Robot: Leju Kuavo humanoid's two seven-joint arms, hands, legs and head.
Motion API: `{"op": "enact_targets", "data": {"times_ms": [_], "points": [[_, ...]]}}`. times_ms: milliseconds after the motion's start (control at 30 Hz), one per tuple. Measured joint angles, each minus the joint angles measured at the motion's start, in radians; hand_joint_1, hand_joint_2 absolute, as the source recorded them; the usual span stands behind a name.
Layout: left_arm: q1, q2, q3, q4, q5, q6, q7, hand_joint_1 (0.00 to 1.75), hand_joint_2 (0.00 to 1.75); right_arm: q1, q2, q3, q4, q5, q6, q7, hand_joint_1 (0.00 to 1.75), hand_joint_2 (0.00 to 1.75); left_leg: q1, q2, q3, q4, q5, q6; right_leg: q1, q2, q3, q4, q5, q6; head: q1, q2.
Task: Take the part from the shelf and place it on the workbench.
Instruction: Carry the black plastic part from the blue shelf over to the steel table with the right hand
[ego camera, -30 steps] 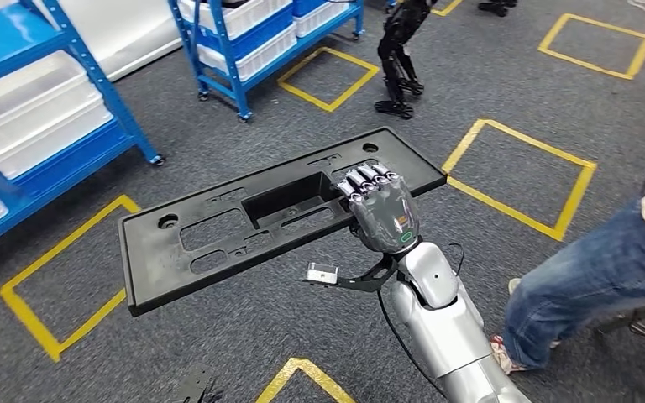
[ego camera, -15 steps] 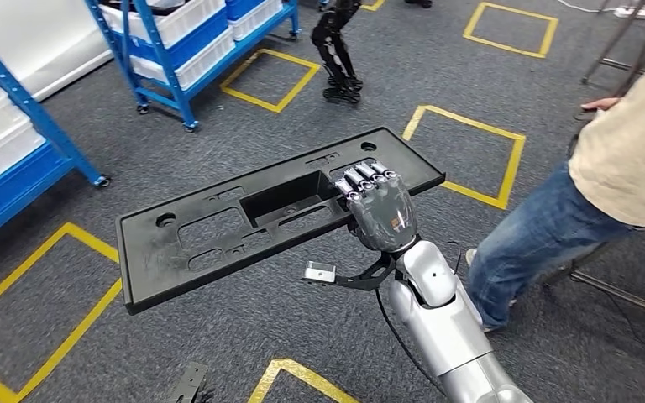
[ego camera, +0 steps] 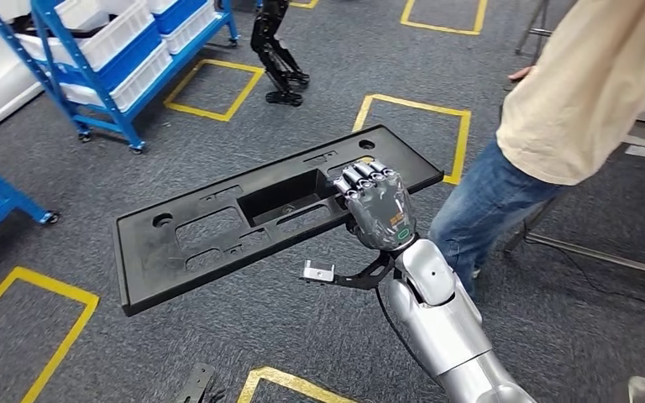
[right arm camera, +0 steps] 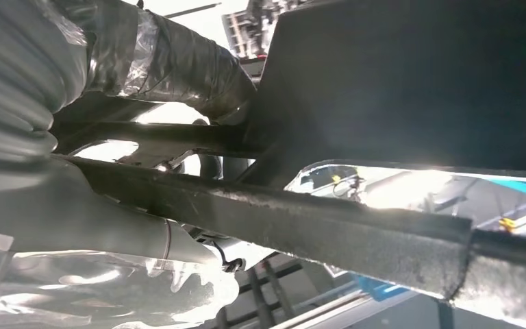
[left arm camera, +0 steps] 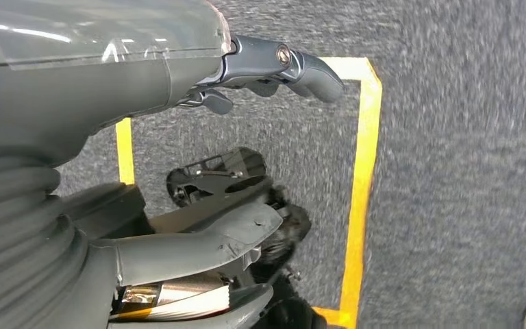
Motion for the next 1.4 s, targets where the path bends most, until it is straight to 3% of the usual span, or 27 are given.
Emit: {"op": "enact_targets", "data": {"times_ms": [33, 100, 167, 233, 267, 333, 367, 400, 467, 500, 567, 633, 667, 733, 767, 833, 900, 967, 1000, 1067, 1133, 1200, 1267, 1333, 1400], "points": [[-0.001, 0.000, 0.000, 0.000, 0.001, 0.000, 0.000, 0.00, 1.75, 0.000, 0.000, 0.000, 0.000, 0.000, 0.000, 0.000, 1.75, 1.75, 0.000, -0.009, 0.024, -0.054, 0.037, 0.006, 0.001, 0.014, 0.001, 0.000, 0.001, 0.000, 0.000, 0.000], [-0.002, 0.003, 0.000, 0.000, 0.002, 0.000, 0.000, 0.00, 1.75, -0.001, 0.000, 0.001, -0.001, 0.001, 0.000, 0.000, 1.75, 1.75, 0.000, -0.058, 0.080, -0.181, 0.095, 0.021, -0.001, 0.038, 0.001, 0.000, 0.004, 0.005, 0.000, 0.000], [-0.002, 0.006, 0.000, 0.000, 0.002, 0.000, 0.000, 0.00, 1.75, -0.001, 0.000, 0.001, -0.001, 0.001, 0.000, 0.002, 1.75, 1.75, -0.003, -0.091, 0.108, -0.242, 0.111, 0.030, -0.006, 0.060, -0.006, -0.002, 0.010, 0.016, 0.000, 0.000], [-0.004, 0.005, 0.000, 0.000, 0.002, 0.000, 0.000, 0.00, 1.75, -0.001, 0.000, 0.002, -0.001, 0.001, 0.000, 0.002, 1.75, 1.75, -0.004, -0.073, 0.113, -0.257, 0.114, 0.034, -0.009, 0.083, -0.011, -0.010, 0.020, 0.032, 0.000, 0.000], [-0.006, 0.004, 0.000, 0.000, 0.002, 0.000, 0.000, 0.00, 1.75, 0.000, -0.001, 0.002, -0.001, 0.001, 0.000, 0.002, 1.75, 1.75, -0.002, -0.060, 0.116, -0.268, 0.120, 0.037, -0.007, 0.076, -0.014, -0.011, 0.020, 0.039, 0.000, 0.000], [-0.007, 0.003, 0.000, -0.001, 0.002, -0.001, 0.000, 0.00, 1.75, -0.001, -0.002, 0.002, -0.002, 0.002, 0.000, 0.002, 1.75, 1.75, 0.001, -0.030, 0.123, -0.290, 0.134, 0.044, 0.001, 0.022, -0.037, 0.033, -0.013, 0.045, 0.002, 0.000], [-0.007, 0.004, 0.000, -0.001, 0.002, -0.001, 0.000, 0.00, 1.75, -0.002, -0.003, 0.002, -0.002, 0.002, 0.000, 0.002, 1.75, 1.75, -0.001, -0.015, 0.124, -0.294, 0.136, 0.047, 0.003, -0.015, -0.062, 0.085, -0.045, 0.045, 0.002, 0.000], [-0.005, 0.004, 0.000, -0.001, 0.002, -0.001, 0.000, 0.00, 1.75, -0.002, -0.003, 0.002, -0.002, 0.002, 0.000, 0.002, 1.75, 1.75, -0.003, -0.001, 0.122, -0.294, 0.137, 0.050, 0.003, -0.037, -0.089, 0.146, -0.077, 0.047, 0.002, 0.000], [-0.003, 0.004, 0.000, -0.001, 0.002, -0.001, 0.000, 0.00, 1.75, 0.001, -0.004, 0.003, -0.002, 0.002, 0.000, 0.003, 1.75, 1.75, -0.006, 0.028, 0.119, -0.291, 0.135, 0.051, 0.001, -0.054, -0.122, 0.230, -0.107, 0.050, 0.002, 0.000], [-0.003, 0.004, 0.000, -0.002, 0.002, -0.001, 0.000, 0.00, 1.75, 0.003, -0.005, 0.003, -0.001, 0.002, 0.000, 0.003, 1.75, 1.75, -0.006, 0.042, 0.118, -0.289, 0.134, 0.051, 0.000, -0.059, -0.114, 0.224, -0.095, 0.052, 0.002, 0.000], [-0.003, 0.004, 0.000, -0.002, 0.002, -0.002, 0.000, 0.00, 1.75, 0.003, -0.007, 0.003, -0.001, 0.002, 0.000, 0.002, 1.75, 1.75, -0.007, 0.066, 0.117, -0.280, 0.128, 0.046, -0.001, -0.088, -0.047, 0.116, -0.042, 0.052, 0.002, 0.000], [-0.004, 0.004, 0.000, -0.002, 0.000, -0.002, 0.001, 0.00, 1.75, 0.001, -0.007, 0.003, -0.003, 0.003, 0.000, 0.002, 1.75, 1.75, -0.012, 0.085, 0.114, -0.267, 0.118, 0.036, 0.006, -0.126, 0.012, 0.013, -0.015, 0.043, 0.002, 0.000], [-0.005, 0.004, 0.000, -0.002, 0.000, -0.002, 0.001, 0.00, 1.75, 0.001, -0.007, 0.003, -0.004, 0.003, 0.000, 0.001, 1.75, 1.75, -0.016, 0.094, 0.114, -0.262, 0.114, 0.031, 0.010, -0.135, 0.021, -0.007, -0.014, 0.037, 0.002, 0.000], [-0.006, 0.004, 0.000, -0.002, -0.001, -0.002, 0.002, 0.00, 1.75, 0.001, -0.008, 0.003, -0.006, 0.004, 0.000, 0.000, 1.75, 1.75, -0.017, 0.114, 0.117, -0.260, 0.111, 0.022, 0.012, -0.115, 0.017, -0.009, -0.015, 0.025, 0.002, 0.000], [-0.007, 0.004, 0.000, -0.002, -0.001, -0.002, 0.002, 0.00, 1.75, 0.002, -0.009, 0.002, -0.007, 0.005, 0.000, 0.000, 1.75, 1.75, -0.015, 0.113, 0.118, -0.258, 0.106, 0.017, 0.011, -0.104, 0.017, -0.011, -0.013, 0.020, 0.002, 0.000], [-0.010, 0.003, 0.000, -0.002, -0.001, -0.002, 0.002, 0.00, 1.75, 0.002, -0.009, 0.002, -0.008, 0.007, 0.000, 0.000, 1.75, 1.75, -0.009, 0.070, 0.104, -0.218, 0.072, 0.007, 0.005, -0.083, 0.017, -0.015, -0.007, 0.009, 0.002, 0.000], [-0.008, 0.004, 0.000, -0.002, -0.001, -0.002, 0.002, 0.00, 1.75, 0.001, -0.008, 0.003, -0.009, 0.008, 0.000, 0.000, 1.75, 1.75, -0.005, 0.016, 0.053, -0.102, 0.006, 0.000, 0.003, -0.060, 0.016, -0.017, -0.003, 0.002, 0.002, 0.000], [-0.004, 0.004, 0.000, -0.002, -0.001, -0.002, 0.002, 0.00, 1.75, 0.005, -0.007, 0.003, -0.009, 0.008, 0.000, 0.000, 1.75, 1.75, -0.005, 0.004, -0.001, 0.012, -0.033, -0.003, 0.004, -0.034, 0.014, -0.015, -0.002, 0.000, 0.002, 0.000], [-0.003, 0.004, 0.000, -0.002, -0.001, -0.002, 0.002, 0.00, 1.75, 0.006, -0.007, 0.003, -0.009, 0.009, 0.000, 0.000, 1.75, 1.75, -0.005, 0.003, -0.008, 0.025, -0.024, -0.002, 0.005, -0.020, 0.014, -0.014, -0.002, -0.001, 0.002, 0.000], [-0.004, 0.004, 0.000, -0.002, -0.001, -0.002, 0.002, 0.00, 1.75, 0.008, -0.007, 0.003, -0.009, 0.009, 0.000, 0.000, 1.75, 1.75, -0.004, -0.007, 0.029, -0.063, 0.044, 0.005, 0.005, 0.008, 0.014, -0.010, -0.002, 0.000, 0.002, 0.000], [-0.005, 0.005, 0.000, -0.002, -0.001, -0.002, 0.002, 0.00, 1.75, 0.007, -0.007, 0.003, -0.009, 0.010, 0.000, 0.000, 1.75, 1.75, -0.002, -0.053, 0.084, -0.190, 0.100, 0.016, 0.004, 0.034, 0.012, -0.007, 0.000, 0.004, 0.002, 0.000], [-0.005, 0.005, 0.000, -0.002, -0.001, -0.002, 0.003, 0.00, 1.75, 0.006, -0.007, 0.002, -0.009, 0.011, 0.000, 0.000, 1.75, 1.75, -0.002, -0.084, 0.105, -0.241, 0.109, 0.022, -0.001, 0.056, 0.002, -0.007, 0.006, 0.017, 0.002, 0.000], [-0.006, 0.004, 0.000, -0.002, -0.003, -0.002, 0.003, 0.00, 1.75, 0.008, -0.008, 0.002, -0.009, 0.013, 0.000, -0.001, 1.75, 1.75, -0.003, -0.068, 0.108, -0.254, 0.114, 0.030, -0.004, 0.071, -0.005, -0.012, 0.014, 0.032, 0.001, 0.000], [-0.008, 0.003, 0.000, -0.002, -0.004, -0.002, 0.002, 0.00, 1.75, 0.007, -0.010, 0.001, -0.009, 0.013, 0.000, -0.002, 1.75, 1.75, 0.001, -0.043, 0.114, -0.270, 0.126, 0.044, 0.002, 0.027, -0.016, 0.006, -0.003, 0.042, 0.003, 0.000], [-0.007, 0.002, 0.000, -0.002, -0.004, -0.002, 0.002, 0.00, 1.75, 0.003, -0.010, 0.001, -0.009, 0.012, 0.000, -0.003, 1.75, 1.75, 0.000, -0.017, 0.115, -0.279, 0.131, 0.052, 0.005, -0.035, -0.057, 0.096, -0.058, 0.046, 0.006, 0.000]]}}
